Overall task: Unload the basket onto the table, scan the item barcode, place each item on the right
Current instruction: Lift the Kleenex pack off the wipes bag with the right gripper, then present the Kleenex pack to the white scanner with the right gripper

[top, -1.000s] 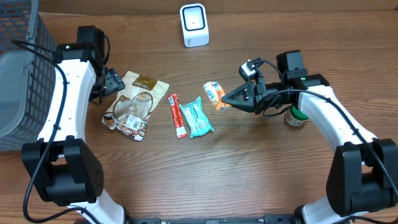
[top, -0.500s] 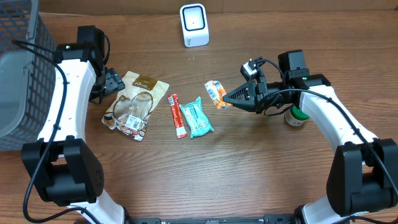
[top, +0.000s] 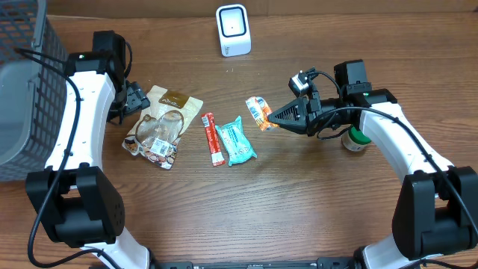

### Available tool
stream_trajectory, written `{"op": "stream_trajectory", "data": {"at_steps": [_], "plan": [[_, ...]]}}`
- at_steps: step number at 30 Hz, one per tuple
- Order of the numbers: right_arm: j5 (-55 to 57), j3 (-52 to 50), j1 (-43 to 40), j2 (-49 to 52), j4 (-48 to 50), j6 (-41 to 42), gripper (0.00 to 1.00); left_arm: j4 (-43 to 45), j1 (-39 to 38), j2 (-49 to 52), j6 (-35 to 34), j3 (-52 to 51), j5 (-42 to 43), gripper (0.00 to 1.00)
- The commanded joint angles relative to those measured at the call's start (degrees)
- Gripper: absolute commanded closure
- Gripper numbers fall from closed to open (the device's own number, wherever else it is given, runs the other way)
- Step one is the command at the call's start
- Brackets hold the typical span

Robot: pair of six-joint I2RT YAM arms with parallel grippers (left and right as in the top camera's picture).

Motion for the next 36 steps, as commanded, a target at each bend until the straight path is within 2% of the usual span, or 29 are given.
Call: {"op": "stream_trajectory", "data": {"at_steps": [1,8,13,17,23,28,31,34,35,36], "plan": [[-1.9,0.1,0.2,-0.8,0.1,0.0,0.96,0.1,-0.2,-0.5,0.0,1.0,-0.6,0.00],[-1.4,0.1,0.2,-0.8,0.3,-0.1,0.96,0.1,-0.2,-0.5,0.0,1.0,-0.6,0.00],[6.4,0.1,0.3,-0.8,0.4,-0.1,0.96,0.1,-0.2,-0.5,0.0,1.0,-0.6,0.00],[20.5,0.1,0.6,-0.8,0.3,-0.1,0.96,0.1,-0.2,-0.5,0.0,1.0,-0.6,0.00],[50.7,0.1,1.4,-0.8,0.8,0.0,0.96,0.1,-0.2,-0.5,0.0,1.0,-0.6,0.00],[58.0,0.5,1.4,-0.8,3.7,0.0,0.96,0.1,-0.2,-0.5,0.0,1.0,-0.6,0.00],[58.0,6.0,1.2,-0.8,1.0,1.5,0.96,0.1,-0.2,-0.5,0.0,1.0,-0.6,0.00],[62.9,18.7,1.4,-0.8,-9.9,1.5,0.97,0.1,-0.2,-0.5,0.0,1.0,-0.6,0.00],[67.1,27.0,1.4,-0.6,-16.8,1.4,0.96,0.1,-0.2,-0.5,0.0,1.0,-0.6,0.00],[68.8,30.8,1.4,-0.4,-19.3,1.4,0.97,0.1,-0.2,-0.5,0.0,1.0,-0.6,0.00]]}}
